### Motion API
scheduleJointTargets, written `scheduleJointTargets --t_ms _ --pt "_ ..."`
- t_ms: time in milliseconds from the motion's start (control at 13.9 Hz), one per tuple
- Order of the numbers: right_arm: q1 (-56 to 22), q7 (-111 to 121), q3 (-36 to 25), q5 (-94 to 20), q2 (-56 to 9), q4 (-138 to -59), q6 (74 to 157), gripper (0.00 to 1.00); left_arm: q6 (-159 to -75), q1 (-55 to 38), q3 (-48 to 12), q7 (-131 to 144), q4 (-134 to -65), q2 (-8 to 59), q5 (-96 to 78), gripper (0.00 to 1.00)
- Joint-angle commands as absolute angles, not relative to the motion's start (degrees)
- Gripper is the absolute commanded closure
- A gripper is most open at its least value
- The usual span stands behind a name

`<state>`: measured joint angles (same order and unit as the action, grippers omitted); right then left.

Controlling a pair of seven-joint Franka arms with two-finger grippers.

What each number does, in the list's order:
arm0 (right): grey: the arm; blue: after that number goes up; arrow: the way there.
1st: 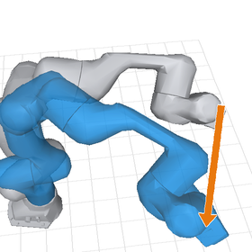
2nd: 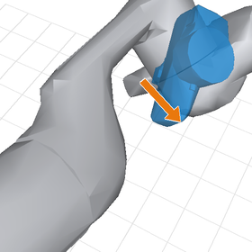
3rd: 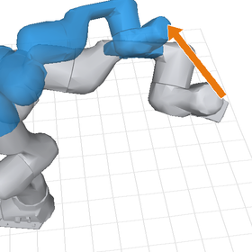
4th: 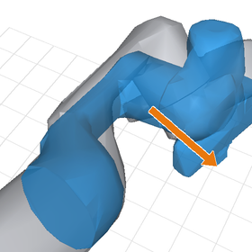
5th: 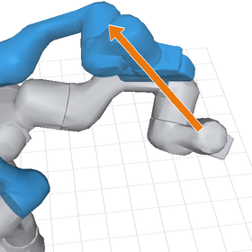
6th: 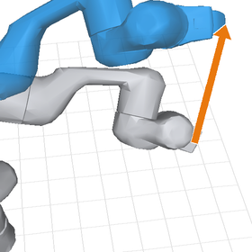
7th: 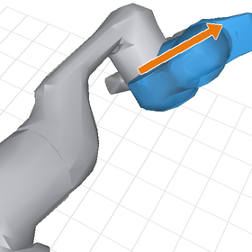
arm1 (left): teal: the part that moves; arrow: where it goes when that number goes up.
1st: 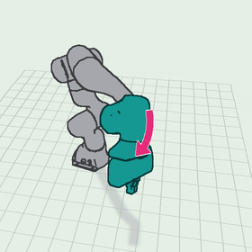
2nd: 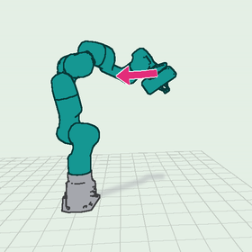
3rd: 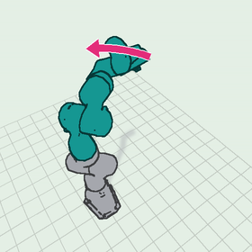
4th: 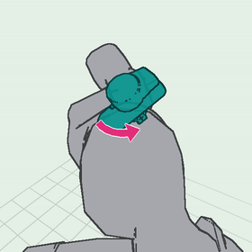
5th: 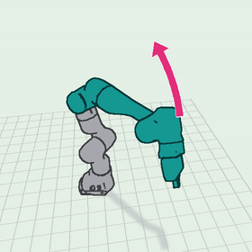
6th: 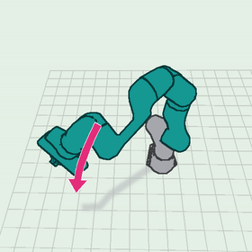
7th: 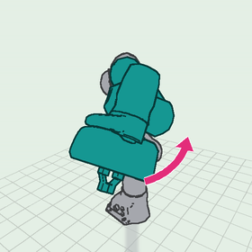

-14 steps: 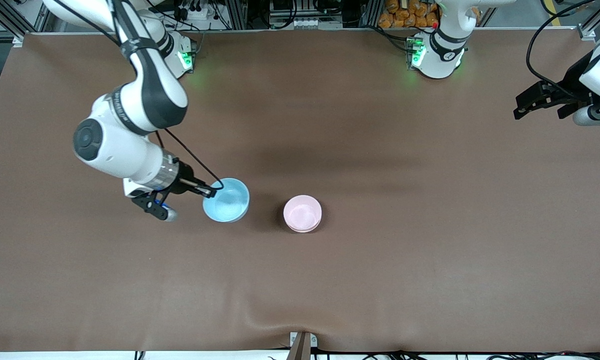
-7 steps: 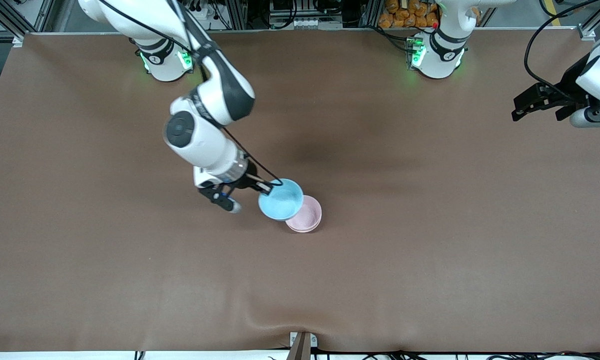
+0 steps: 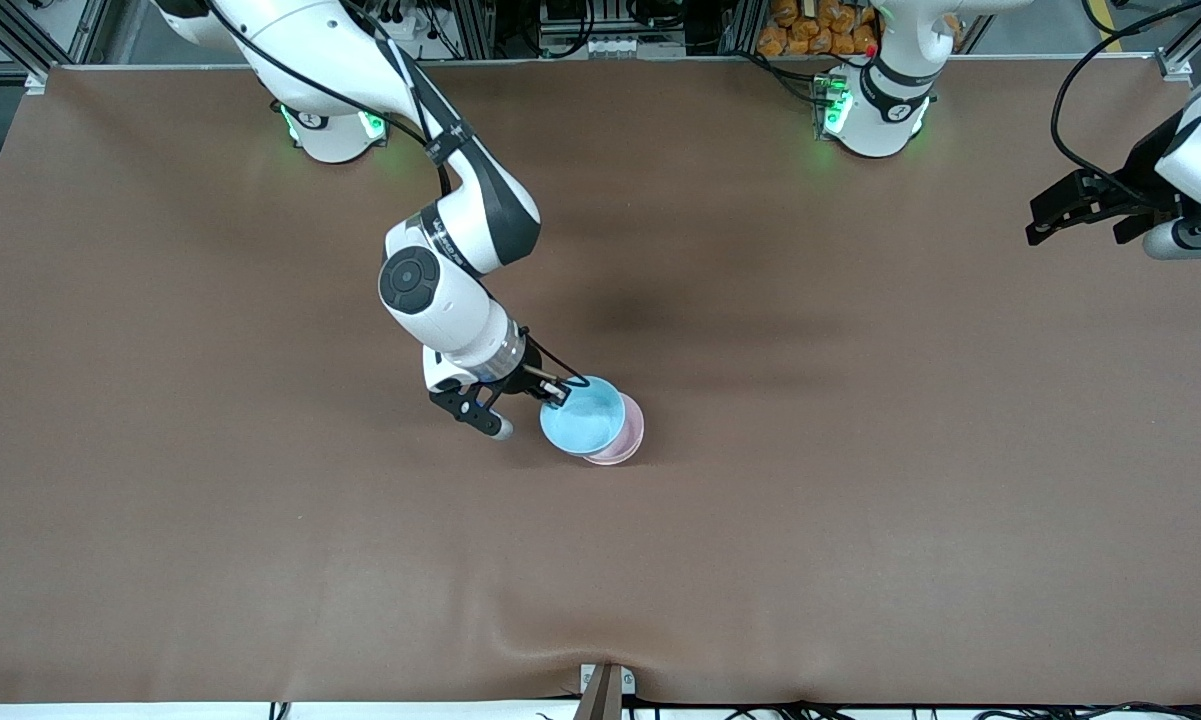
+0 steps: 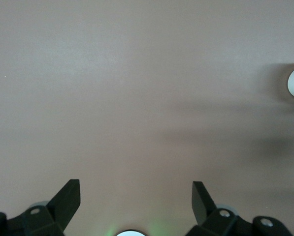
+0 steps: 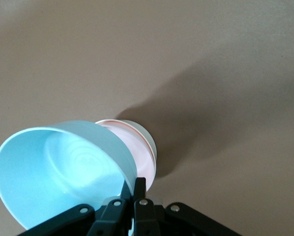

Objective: Stack pink and blue bowls on white bowl
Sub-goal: 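Lower the blue bowl into the pink bowl and open the right gripper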

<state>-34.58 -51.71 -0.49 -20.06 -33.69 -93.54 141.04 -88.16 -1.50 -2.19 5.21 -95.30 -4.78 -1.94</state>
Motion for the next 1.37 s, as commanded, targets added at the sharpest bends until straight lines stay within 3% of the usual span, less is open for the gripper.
scheduleJointTargets --t_ms 0,1295 --pt "-35.6 -52.3 -1.1 -19.2 -36.6 -91.3 143.5 1.0 -88.1 -1.3 -2.7 5.1 -94.2 -3.7 -1.1 0.0" --pt "-37.7 -52.6 -1.1 -20.0 -39.9 -91.4 145.2 1.0 -88.0 -1.6 -2.7 5.2 -93.3 -3.3 -1.2 0.0"
